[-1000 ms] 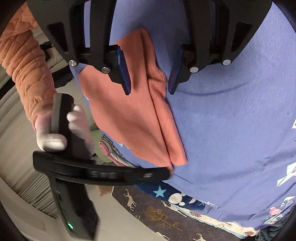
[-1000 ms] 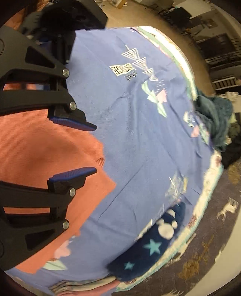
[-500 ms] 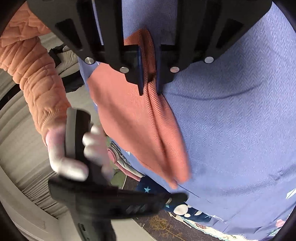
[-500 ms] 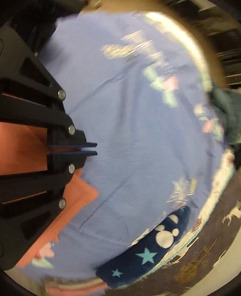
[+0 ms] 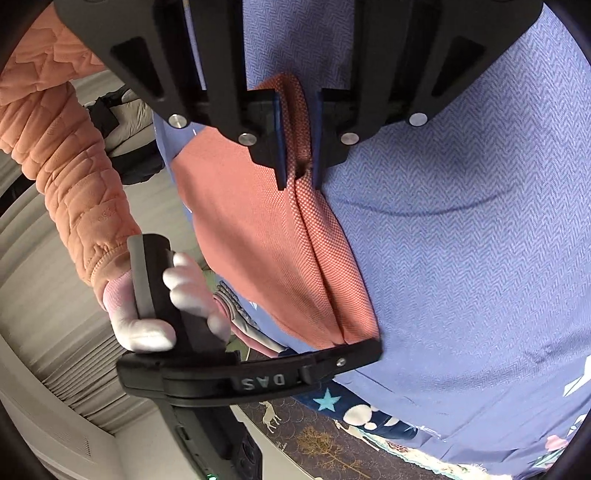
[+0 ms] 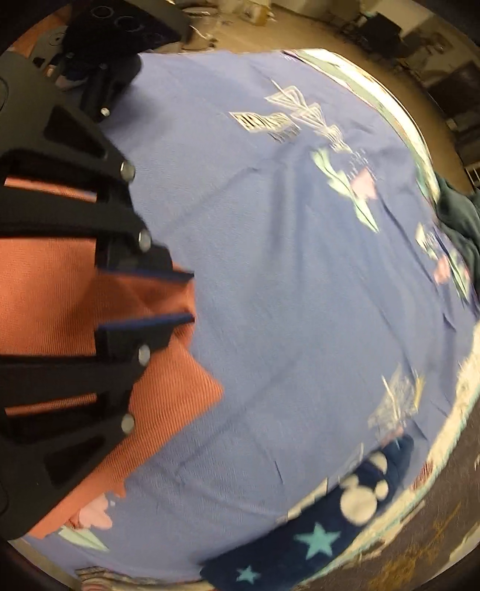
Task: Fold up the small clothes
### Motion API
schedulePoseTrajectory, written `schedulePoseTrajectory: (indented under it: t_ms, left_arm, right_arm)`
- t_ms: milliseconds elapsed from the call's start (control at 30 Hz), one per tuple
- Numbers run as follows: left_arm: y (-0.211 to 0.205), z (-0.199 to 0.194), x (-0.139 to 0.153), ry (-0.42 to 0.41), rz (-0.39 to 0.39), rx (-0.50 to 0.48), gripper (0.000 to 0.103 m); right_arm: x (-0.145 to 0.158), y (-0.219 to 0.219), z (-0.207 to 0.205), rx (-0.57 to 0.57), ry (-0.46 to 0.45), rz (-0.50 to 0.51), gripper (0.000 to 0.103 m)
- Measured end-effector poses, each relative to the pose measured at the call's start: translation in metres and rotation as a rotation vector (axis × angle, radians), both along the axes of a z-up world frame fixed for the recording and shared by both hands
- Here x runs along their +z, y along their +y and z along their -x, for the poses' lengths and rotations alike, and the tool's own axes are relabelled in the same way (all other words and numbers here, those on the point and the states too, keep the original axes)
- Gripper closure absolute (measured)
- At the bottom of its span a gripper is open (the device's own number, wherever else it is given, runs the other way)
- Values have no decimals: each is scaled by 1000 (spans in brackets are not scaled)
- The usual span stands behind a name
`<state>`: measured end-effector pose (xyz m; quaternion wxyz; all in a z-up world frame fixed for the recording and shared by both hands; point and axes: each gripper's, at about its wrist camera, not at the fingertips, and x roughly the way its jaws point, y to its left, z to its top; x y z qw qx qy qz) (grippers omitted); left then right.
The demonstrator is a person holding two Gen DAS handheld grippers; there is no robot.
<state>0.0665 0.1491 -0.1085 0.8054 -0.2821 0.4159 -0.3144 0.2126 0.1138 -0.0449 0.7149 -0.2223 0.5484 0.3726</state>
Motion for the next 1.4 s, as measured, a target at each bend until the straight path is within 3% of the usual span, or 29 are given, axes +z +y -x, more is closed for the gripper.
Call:
schedulePoseTrajectory:
  t_ms: [67, 133, 167, 333, 433, 533, 600, 733, 867, 933, 1000, 1100, 1133, 1167, 1233, 1267, 1400]
  left_arm:
    - [-1, 1, 1, -10, 14, -16, 89]
    - [-1, -1, 0, -10, 19, -24, 88]
    - [0, -1, 0, -8, 23, -25, 88]
    - [2, 4, 2, -17, 29, -30, 88]
    - [7, 13, 1, -10, 47, -22, 88]
    - [15, 20, 2, -14, 63, 6, 88]
    - [22, 22, 3, -17, 67, 37, 86]
    - [34, 18, 2, -7, 51, 100, 84]
    - [41, 18, 6, -16, 19, 160, 79]
    - [44, 21, 10, -27, 3, 184, 78]
    - [47, 24, 11, -30, 2, 201, 74]
    - [52, 27, 13, -23, 4, 228, 64]
    - [52, 27, 14, -18, 7, 232, 62]
    - [53, 26, 14, -11, 20, 233, 62]
    - [52, 25, 16, -8, 38, 231, 62]
    - [51, 26, 18, -9, 39, 229, 62]
    - [50, 21, 21, -8, 53, 213, 52]
  right_arm:
    - [1, 4, 9, 44, -16, -13, 69]
    - [2, 6, 12, 46, -85, 12, 86]
    - [2, 5, 8, 7, -120, 28, 102]
    - [17, -15, -9, -189, -251, -40, 103]
    - [23, -28, 4, -172, -169, -121, 103]
    - [25, -39, 49, -89, -225, -97, 91]
    - [24, -50, 80, -52, -258, -88, 75]
    - [18, -67, 153, 38, -310, -86, 68]
    - [9, -71, 219, 162, -393, -76, 42]
    - [-4, -66, 242, 191, -462, 0, 41]
    - [-20, -61, 249, 149, -523, 82, 41]
    - [-29, -56, 248, 47, -590, 86, 41]
    - [-32, -49, 247, 12, -652, 101, 41]
    - [-34, -41, 247, -6, -731, 122, 43]
    - [-43, -27, 243, -13, -844, 146, 59]
    - [-50, -20, 236, -19, -855, 172, 80]
    - [-34, -34, 236, -55, -824, 67, 88]
